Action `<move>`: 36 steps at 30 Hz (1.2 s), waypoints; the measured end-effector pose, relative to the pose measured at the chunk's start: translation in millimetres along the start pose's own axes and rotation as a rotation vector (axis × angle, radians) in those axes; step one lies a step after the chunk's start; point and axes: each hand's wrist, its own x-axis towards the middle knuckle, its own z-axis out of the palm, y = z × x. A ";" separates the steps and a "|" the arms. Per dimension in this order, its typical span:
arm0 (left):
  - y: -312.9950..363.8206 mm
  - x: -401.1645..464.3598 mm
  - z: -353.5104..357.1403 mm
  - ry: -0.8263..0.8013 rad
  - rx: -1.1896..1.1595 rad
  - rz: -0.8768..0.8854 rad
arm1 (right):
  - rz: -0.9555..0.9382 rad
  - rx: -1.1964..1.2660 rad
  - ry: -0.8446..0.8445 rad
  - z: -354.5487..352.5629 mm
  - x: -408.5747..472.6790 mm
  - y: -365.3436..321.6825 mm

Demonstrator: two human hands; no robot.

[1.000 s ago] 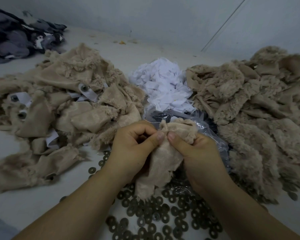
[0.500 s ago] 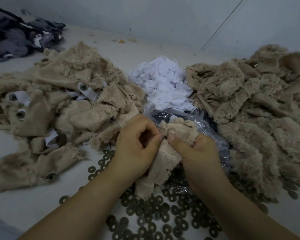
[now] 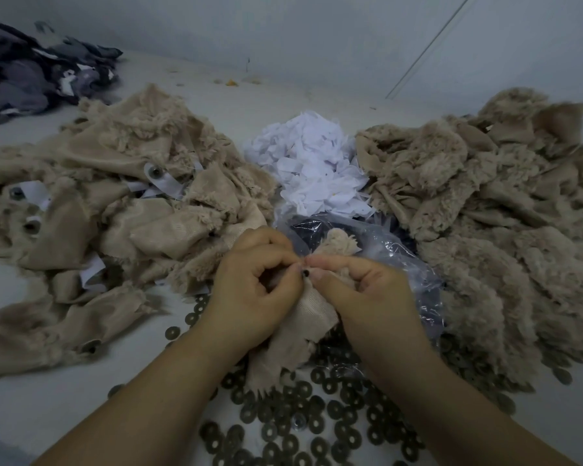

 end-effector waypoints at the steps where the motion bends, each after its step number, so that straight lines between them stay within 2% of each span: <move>1: 0.0 0.1 -0.3 0.008 -0.006 -0.011 | 0.033 0.025 -0.008 -1.4 0.4 0.9; 5: 2.1 1.2 -3.5 0.080 -0.010 -0.017 | 0.090 0.111 0.037 -9.4 5.3 -5.0; 11: 16.9 4.4 -9.8 0.190 0.147 0.101 | -0.008 0.206 0.137 -27.6 17.7 -23.9; 14: 28.2 3.1 -10.7 0.158 0.173 0.212 | -0.077 0.193 0.185 -31.0 20.2 -27.3; 19: 39.3 1.5 -7.7 -0.122 0.186 0.318 | -0.094 -0.006 0.215 -32.4 25.6 -17.6; 23: 40.3 -0.6 -3.3 -0.406 0.320 0.352 | -0.037 -0.040 0.176 -35.0 25.2 -15.8; 30: 61.0 -19.3 27.9 -0.711 0.291 0.504 | -0.012 0.018 0.133 -45.6 26.3 -26.1; 33: 59.8 -25.6 42.1 -0.835 0.453 0.513 | 0.000 -0.022 0.126 -45.5 26.2 -21.8; 36: 59.0 -28.5 55.4 -0.879 0.654 0.483 | -0.009 -0.051 0.113 -47.4 27.8 -19.8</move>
